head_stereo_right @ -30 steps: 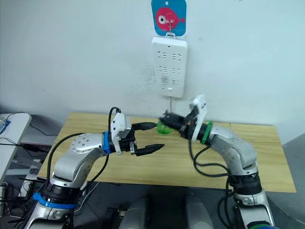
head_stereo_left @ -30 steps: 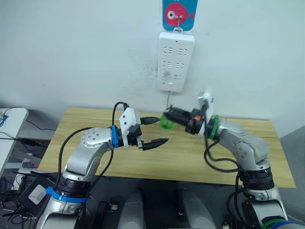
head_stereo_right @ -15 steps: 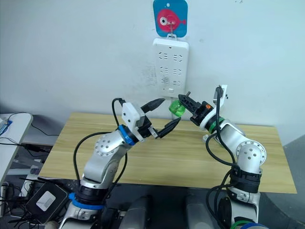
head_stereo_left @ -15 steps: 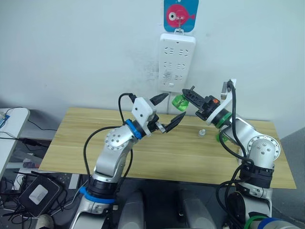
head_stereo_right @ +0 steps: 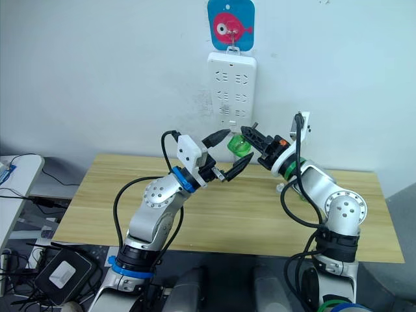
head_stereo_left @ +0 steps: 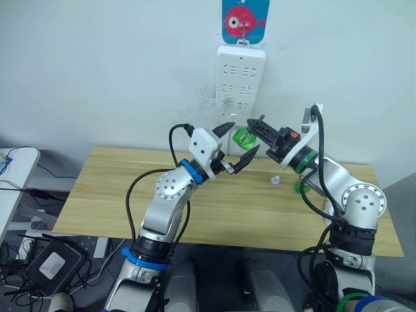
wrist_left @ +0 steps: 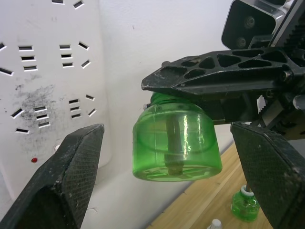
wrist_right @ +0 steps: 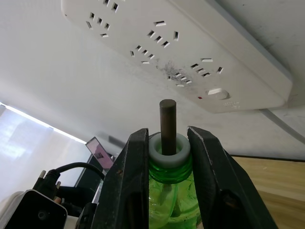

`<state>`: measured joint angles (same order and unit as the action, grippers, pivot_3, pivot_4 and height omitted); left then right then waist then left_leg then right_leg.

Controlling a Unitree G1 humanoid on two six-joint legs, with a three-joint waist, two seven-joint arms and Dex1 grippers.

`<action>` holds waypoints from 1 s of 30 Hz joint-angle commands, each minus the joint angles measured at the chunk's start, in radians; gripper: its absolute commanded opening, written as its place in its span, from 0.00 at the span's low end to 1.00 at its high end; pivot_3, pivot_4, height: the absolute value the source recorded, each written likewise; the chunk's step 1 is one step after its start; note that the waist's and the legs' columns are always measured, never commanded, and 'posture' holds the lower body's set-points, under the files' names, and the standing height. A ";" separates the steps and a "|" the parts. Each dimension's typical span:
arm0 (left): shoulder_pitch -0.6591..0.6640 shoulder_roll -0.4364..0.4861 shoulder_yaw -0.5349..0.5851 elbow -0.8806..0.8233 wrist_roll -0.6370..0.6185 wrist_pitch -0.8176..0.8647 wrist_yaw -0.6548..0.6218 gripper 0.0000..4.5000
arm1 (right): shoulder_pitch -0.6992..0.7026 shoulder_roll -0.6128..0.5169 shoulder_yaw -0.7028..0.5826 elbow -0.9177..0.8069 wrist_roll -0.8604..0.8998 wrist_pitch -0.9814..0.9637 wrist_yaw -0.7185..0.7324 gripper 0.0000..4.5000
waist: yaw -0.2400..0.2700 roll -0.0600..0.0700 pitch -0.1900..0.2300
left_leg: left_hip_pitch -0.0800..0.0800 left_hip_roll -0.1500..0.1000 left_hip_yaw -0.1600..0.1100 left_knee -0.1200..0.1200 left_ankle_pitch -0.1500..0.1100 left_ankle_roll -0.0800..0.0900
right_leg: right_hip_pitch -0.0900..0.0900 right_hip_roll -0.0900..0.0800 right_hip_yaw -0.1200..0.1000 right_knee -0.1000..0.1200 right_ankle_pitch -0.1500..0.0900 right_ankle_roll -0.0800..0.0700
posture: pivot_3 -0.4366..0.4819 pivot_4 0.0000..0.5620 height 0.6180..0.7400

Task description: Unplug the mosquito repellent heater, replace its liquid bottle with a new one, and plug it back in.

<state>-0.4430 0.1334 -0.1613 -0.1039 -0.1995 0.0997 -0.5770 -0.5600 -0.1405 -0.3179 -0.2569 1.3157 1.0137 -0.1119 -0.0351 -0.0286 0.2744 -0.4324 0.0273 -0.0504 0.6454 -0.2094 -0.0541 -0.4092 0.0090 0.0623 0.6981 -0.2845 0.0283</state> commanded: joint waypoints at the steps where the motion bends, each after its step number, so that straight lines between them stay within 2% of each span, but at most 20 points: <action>1: -0.008 -0.012 -0.003 -0.019 -0.012 -0.011 0.004 0.86 | -0.014 -0.010 0.007 -0.033 0.045 -0.029 -0.006 0.19 | 0.000 0.000 0.000 | 0.000 0.000 0.000 0.000 0.000 0.000 | 0.000 0.000 0.000 0.000 0.000 0.000 | 0.46 0.35 1.00; 6: -0.012 -0.018 0.000 -0.015 -0.015 -0.008 0.006 0.52 | -0.011 -0.019 0.018 -0.035 0.064 -0.041 -0.013 0.19 | 0.000 0.000 0.000 | 0.000 0.000 0.000 0.000 0.000 0.000 | 0.000 0.000 0.000 0.000 0.000 0.000 | 0.45 0.35 1.00; 15: -0.019 -0.023 0.001 -0.009 -0.011 0.007 0.011 0.50 | -0.001 -0.029 0.043 -0.043 0.156 -0.050 -0.028 0.19 | 0.000 0.000 0.000 | 0.000 0.000 0.000 0.000 0.000 0.000 | 0.000 0.000 0.000 0.000 0.000 0.000 | 0.45 0.35 1.00; 21: -0.022 -0.014 0.009 -0.009 -0.017 0.010 0.003 0.50 | 0.044 -0.129 0.104 -0.089 0.134 -0.005 0.056 0.64 | 0.000 0.000 0.000 | 0.000 0.000 0.000 0.000 0.000 0.000 | 0.000 0.000 0.000 0.000 0.000 0.000 | 0.45 0.35 1.00; 25: -0.024 -0.001 0.015 0.006 -0.023 0.003 -0.018 0.50 | 0.094 -0.245 0.121 -0.125 0.121 0.033 0.114 0.93 | 0.000 0.000 0.000 | 0.000 0.000 0.000 0.000 0.000 0.000 | 0.000 0.000 0.000 0.000 0.000 0.000 | 0.42 0.35 1.00; 26: -0.021 0.012 0.019 0.011 -0.029 -0.002 -0.037 0.50 | 0.120 -0.325 0.126 -0.139 0.082 0.062 0.140 1.00 | 0.000 0.000 0.000 | 0.000 0.000 0.000 0.000 0.000 0.000 | 0.000 0.000 0.000 0.000 0.000 0.000 | 0.42 0.34 1.00; 28: -0.013 0.038 0.027 0.021 -0.038 -0.013 -0.071 0.50 | 0.176 -0.494 0.153 -0.171 -0.038 0.100 0.207 1.00 | 0.003 0.001 -0.001 | 0.000 0.000 0.000 0.000 0.000 0.000 | 0.000 0.000 0.000 -0.001 0.000 0.000 | 0.41 0.34 1.00; 30: -0.009 0.049 0.030 0.021 -0.045 -0.017 -0.082 0.50 | 0.215 -0.594 0.162 -0.188 -0.093 0.101 0.276 1.00 | 0.002 0.001 -0.001 | -0.001 -0.001 0.000 0.000 0.000 0.000 | 0.001 -0.001 0.000 -0.002 0.000 0.000 | 0.40 0.35 1.00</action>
<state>-0.4449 0.1872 -0.1355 -0.0617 -0.2263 0.1043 -0.6450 -0.3499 -0.7119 -0.1484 -0.3912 1.2622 1.1142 0.1036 -0.0329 -0.0272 0.2733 -0.4329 0.0264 -0.0498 0.6458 -0.2094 -0.0540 -0.4087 0.0081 0.0629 0.6963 -0.2847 0.0287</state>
